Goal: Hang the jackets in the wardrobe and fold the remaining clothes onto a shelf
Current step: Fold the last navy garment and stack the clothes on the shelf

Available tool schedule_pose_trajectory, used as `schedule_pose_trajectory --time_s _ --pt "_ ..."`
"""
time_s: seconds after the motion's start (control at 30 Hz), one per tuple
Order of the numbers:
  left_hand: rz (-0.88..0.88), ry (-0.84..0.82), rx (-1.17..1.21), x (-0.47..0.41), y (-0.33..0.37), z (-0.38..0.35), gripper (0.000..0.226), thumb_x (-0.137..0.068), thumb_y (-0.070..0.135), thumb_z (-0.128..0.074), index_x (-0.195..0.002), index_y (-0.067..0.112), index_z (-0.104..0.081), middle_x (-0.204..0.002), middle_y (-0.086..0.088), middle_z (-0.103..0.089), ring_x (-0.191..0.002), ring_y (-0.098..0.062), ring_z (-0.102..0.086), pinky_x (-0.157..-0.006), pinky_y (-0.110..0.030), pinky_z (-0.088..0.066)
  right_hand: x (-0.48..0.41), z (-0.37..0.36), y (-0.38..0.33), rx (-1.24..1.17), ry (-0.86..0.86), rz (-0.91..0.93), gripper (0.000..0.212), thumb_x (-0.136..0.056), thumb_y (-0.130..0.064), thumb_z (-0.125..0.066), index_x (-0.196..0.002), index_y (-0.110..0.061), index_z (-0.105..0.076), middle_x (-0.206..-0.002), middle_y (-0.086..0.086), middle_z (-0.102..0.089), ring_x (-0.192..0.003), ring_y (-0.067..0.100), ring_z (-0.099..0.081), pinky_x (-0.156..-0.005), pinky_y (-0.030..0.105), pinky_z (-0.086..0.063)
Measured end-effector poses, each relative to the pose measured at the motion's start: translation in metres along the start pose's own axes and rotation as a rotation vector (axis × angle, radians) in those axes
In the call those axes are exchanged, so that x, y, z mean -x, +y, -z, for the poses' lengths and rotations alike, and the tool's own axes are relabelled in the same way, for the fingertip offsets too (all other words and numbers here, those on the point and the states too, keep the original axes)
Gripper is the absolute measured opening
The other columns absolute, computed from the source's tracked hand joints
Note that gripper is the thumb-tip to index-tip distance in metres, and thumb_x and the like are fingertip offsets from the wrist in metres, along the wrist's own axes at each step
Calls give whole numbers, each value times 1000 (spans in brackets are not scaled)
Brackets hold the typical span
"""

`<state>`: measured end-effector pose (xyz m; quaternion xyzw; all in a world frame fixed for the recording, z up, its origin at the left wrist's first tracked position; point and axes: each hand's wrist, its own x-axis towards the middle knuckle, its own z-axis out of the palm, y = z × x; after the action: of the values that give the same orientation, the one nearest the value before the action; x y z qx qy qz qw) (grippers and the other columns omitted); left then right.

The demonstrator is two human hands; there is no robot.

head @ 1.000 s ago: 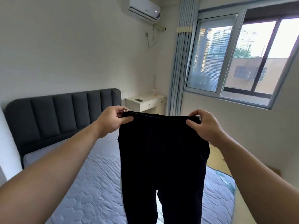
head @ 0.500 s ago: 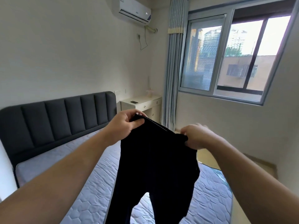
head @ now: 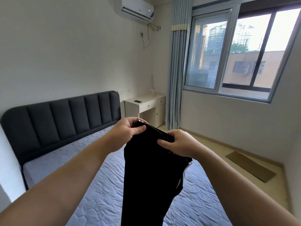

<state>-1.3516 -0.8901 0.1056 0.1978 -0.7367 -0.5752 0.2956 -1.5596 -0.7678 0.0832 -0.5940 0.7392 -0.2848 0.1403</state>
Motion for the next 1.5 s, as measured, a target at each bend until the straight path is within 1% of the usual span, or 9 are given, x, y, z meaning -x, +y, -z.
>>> schedule_pose_trajectory --time_s 0.1,0.23,0.43,0.6,0.87,1.1,1.2,1.3,1.5 --pt "55 0 124 2 -10 3 20 -95 8 -65 -113 1 -70 -103 -16 -72 -98 -27 -69 -84 -29 -60 2 0 0 27 -29 2 45 -83 -69 -63 -91 -25 -68 -80 -6 -72 -70 8 -69 -67 30 -56" --pt "122 -73 179 2 -24 9 39 -84 19 -73 -118 0 -68 -113 -24 -71 -104 -31 -69 -85 -29 -60 7 7 1 -134 72 89 38 -77 -48 -78 -77 -12 -68 -62 -5 -58 -56 9 -56 -57 31 -42" --pt "55 -131 138 -10 -37 -6 32 -84 26 -77 -111 10 -70 -138 11 -62 -128 -9 -59 -98 -23 -51 14 22 -13 -453 -6 171 28 -59 -26 -74 -59 -7 -54 -58 2 -42 -54 18 -42 -51 26 -28" --pt "125 -381 355 -10 -39 -13 13 -86 10 -75 -95 16 -67 -92 -3 -64 -86 -16 -67 -79 -28 -57 18 32 -4 -449 37 154 14 -60 -21 -68 -54 -15 -57 -53 -2 -42 -48 13 -42 -47 21 -30" --pt "31 -322 199 -25 -37 -41 13 -90 -1 -68 -101 4 -67 -85 -1 -66 -82 -13 -65 -77 -18 -52 28 43 14 -438 50 151 31 -56 -27 -67 -65 2 -57 -59 6 -42 -56 20 -42 -53 27 -30" --pt "-159 -199 -103 -66 -11 -48 9 -89 9 -75 -97 9 -70 -78 0 -68 -76 -12 -68 -71 -19 -52 27 73 40 46 285 135 27 -75 -49 -72 -71 -23 -67 -98 -8 -57 -86 7 -57 -70 18 -45" --pt "-169 -231 -307 -89 10 -54 12 -88 10 -77 -96 10 -68 -68 8 -67 -65 -6 -63 -65 -18 -50 25 92 50 212 292 68 36 -83 -51 -72 -69 -20 -59 -70 -5 -59 -65 14 -56 -57 28 -41" --pt "-184 -192 -390 -108 27 -66 17 -84 8 -81 -96 11 -69 -80 0 -70 -75 -12 -66 -80 -32 -55 24 110 49 243 355 71 40 -81 -49 -76 -64 -20 -54 -56 -8 -52 -49 6 -44 -50 26 -33" --pt "13 -483 -70 -134 67 -61 45 -83 3 -74 -126 7 -61 -102 -12 -72 -88 -18 -70 -70 -21 -57 32 136 43 -504 250 146 27 -77 -17 -88 -81 -13 -62 -65 -5 -58 -64 13 -61 -56 25 -48"
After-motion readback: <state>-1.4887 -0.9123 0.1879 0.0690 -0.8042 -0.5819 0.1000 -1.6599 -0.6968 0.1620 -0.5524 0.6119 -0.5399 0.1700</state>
